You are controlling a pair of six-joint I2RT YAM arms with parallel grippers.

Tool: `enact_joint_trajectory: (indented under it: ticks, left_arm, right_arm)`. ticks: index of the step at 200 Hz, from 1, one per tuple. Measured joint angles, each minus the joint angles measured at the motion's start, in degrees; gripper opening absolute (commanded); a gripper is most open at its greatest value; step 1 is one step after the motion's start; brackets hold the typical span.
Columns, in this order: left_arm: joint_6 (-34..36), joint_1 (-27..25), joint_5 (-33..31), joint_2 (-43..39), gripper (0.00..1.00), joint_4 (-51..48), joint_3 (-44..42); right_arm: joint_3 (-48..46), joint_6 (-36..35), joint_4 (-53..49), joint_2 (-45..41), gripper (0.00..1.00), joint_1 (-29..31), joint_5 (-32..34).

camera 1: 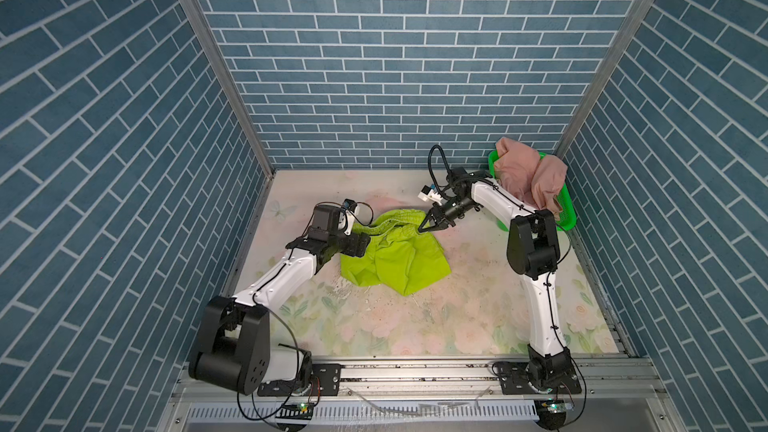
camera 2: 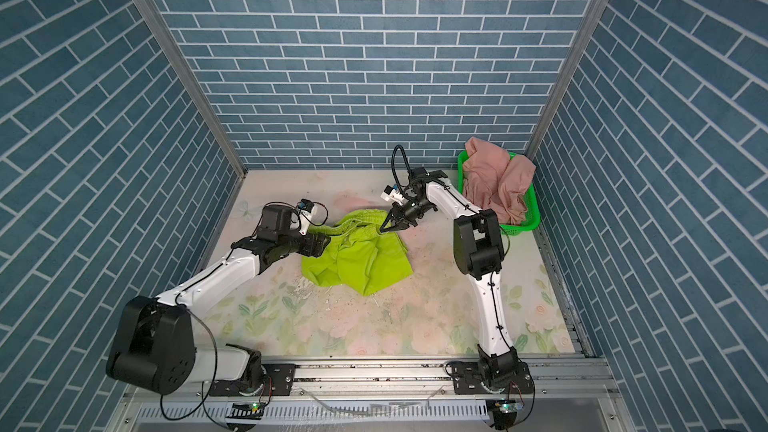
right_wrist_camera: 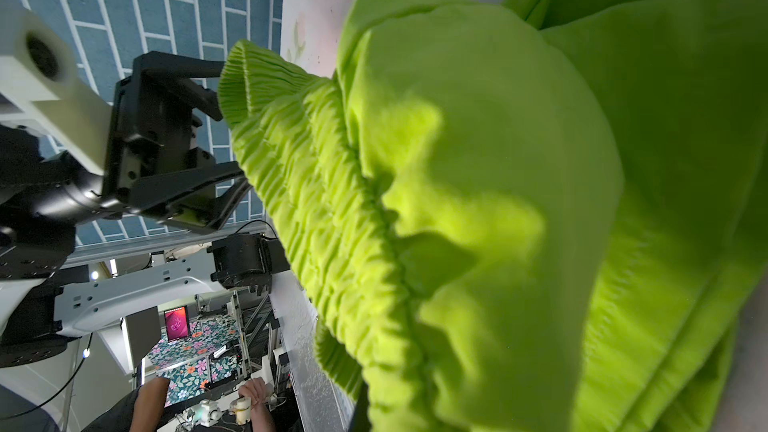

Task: Fold and stack the shorts

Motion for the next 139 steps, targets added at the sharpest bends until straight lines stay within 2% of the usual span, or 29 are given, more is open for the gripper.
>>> enact_joint_trajectory:
  ticks: [20, 31, 34, 59, 82, 90, 103, 139]
  left_arm:
    - [1.07, 0.48, 2.36, 2.29, 0.12, -1.09, 1.99]
    - [1.55, 0.66, 3.39, 2.4, 0.01, -1.75, 2.64]
    - [1.11, 0.68, 3.54, 2.34, 0.0, -2.16, 2.91]
    - [0.24, 0.68, 4.46, 1.38, 0.0, -4.81, 4.68]
    - [-1.75, 0.68, 3.69, -0.24, 0.0, -8.68, 7.1]
    - [-2.89, 0.68, 2.86, -0.57, 0.0, -10.23, 8.39]
    - [-4.87, 0.68, 1.42, -0.59, 0.0, -12.63, 10.69]
    - [-9.7, 0.68, 0.22, -0.59, 0.0, -15.65, 12.92]
  right_arm:
    - [0.83, -0.37, -0.85, 0.0, 0.0, -0.15, -0.15]
    - [1.66, -0.48, -1.27, 0.0, 0.0, -0.2, 0.02]
    - [1.9, -0.48, -1.36, 0.0, 0.03, -0.2, 0.15]
    - [3.93, 0.02, -1.33, 0.0, 0.32, -0.35, 2.49]
    - [4.85, 1.05, 0.79, -0.79, 0.48, -0.46, 6.99]
    - [4.2, 2.08, 2.56, -1.73, 0.5, -0.46, 8.87]
    - [-0.42, 4.92, 7.8, -5.64, 0.55, -0.39, 13.33]
    - [-24.28, 13.4, 23.69, -26.29, 0.64, 3.26, 28.46]
